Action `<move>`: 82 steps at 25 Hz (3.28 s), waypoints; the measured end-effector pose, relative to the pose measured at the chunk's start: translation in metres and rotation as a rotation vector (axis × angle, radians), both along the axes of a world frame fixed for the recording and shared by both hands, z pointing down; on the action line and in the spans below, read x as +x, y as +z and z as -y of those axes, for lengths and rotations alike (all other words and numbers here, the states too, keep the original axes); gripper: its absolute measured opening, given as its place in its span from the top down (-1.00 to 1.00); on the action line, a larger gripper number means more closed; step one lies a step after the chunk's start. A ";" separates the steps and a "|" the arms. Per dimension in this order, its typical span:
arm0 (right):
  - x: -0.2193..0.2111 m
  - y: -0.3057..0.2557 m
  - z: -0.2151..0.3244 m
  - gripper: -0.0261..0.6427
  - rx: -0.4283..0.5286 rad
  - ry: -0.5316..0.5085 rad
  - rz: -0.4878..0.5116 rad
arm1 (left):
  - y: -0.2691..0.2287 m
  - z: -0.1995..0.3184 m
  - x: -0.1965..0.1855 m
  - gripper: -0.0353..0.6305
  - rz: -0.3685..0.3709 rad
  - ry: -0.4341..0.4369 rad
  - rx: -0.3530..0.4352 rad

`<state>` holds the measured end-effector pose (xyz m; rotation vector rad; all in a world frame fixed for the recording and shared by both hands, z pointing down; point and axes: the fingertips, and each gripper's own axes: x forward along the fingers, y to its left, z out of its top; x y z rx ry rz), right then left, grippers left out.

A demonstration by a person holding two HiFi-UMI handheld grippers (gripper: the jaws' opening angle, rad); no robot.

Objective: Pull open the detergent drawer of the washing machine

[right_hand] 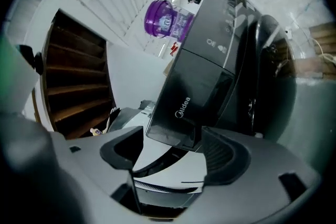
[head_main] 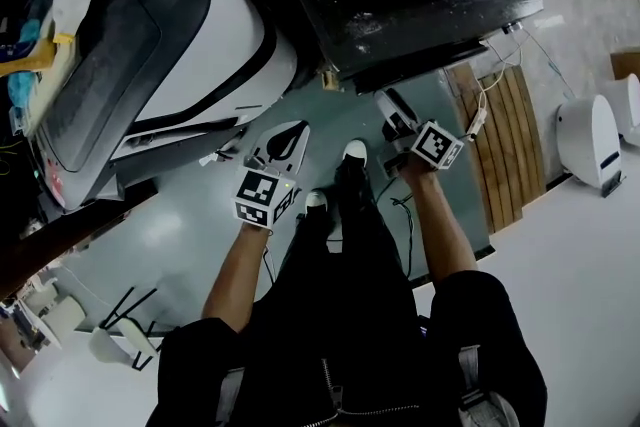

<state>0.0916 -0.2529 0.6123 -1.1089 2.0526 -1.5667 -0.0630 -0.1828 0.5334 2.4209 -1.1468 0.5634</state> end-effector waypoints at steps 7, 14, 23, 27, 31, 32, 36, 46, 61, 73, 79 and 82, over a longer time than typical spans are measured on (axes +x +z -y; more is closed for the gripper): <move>0.009 0.018 0.027 -0.04 0.028 0.074 0.124 | 0.005 -0.006 -0.021 0.84 0.006 -0.067 -0.019; 0.024 0.021 0.053 -0.26 0.047 0.201 0.404 | 0.014 -0.019 -0.041 0.84 0.026 -0.113 -0.054; 0.020 0.022 0.074 -0.29 0.096 0.206 0.522 | 0.021 -0.028 -0.063 0.84 0.050 -0.159 -0.083; 0.021 0.023 0.081 -0.37 0.108 0.212 0.595 | 0.022 -0.031 -0.069 0.84 0.057 -0.166 -0.092; 0.020 0.023 0.082 -0.33 0.114 0.163 0.606 | 0.025 -0.033 -0.075 0.84 0.070 -0.167 -0.102; 0.019 0.022 0.081 -0.33 0.114 0.147 0.607 | 0.026 -0.035 -0.075 0.84 0.071 -0.167 -0.104; 0.019 0.021 0.079 -0.30 0.123 0.112 0.634 | 0.025 -0.036 -0.073 0.84 0.072 -0.167 -0.104; 0.021 0.024 0.074 -0.20 0.138 0.076 0.674 | 0.021 -0.037 -0.076 0.84 0.087 -0.175 -0.101; 0.026 0.022 0.052 -0.05 0.161 0.038 0.674 | 0.029 -0.026 -0.066 0.84 0.082 -0.145 -0.108; 0.029 0.023 0.046 -0.04 0.165 0.072 0.671 | 0.024 -0.029 -0.053 0.84 0.074 -0.118 -0.088; 0.034 0.024 0.033 -0.04 0.167 0.062 0.672 | 0.023 -0.032 -0.053 0.84 0.077 -0.108 -0.083; 0.037 0.026 0.027 -0.03 0.168 0.063 0.670 | 0.022 -0.034 -0.051 0.84 0.076 -0.101 -0.081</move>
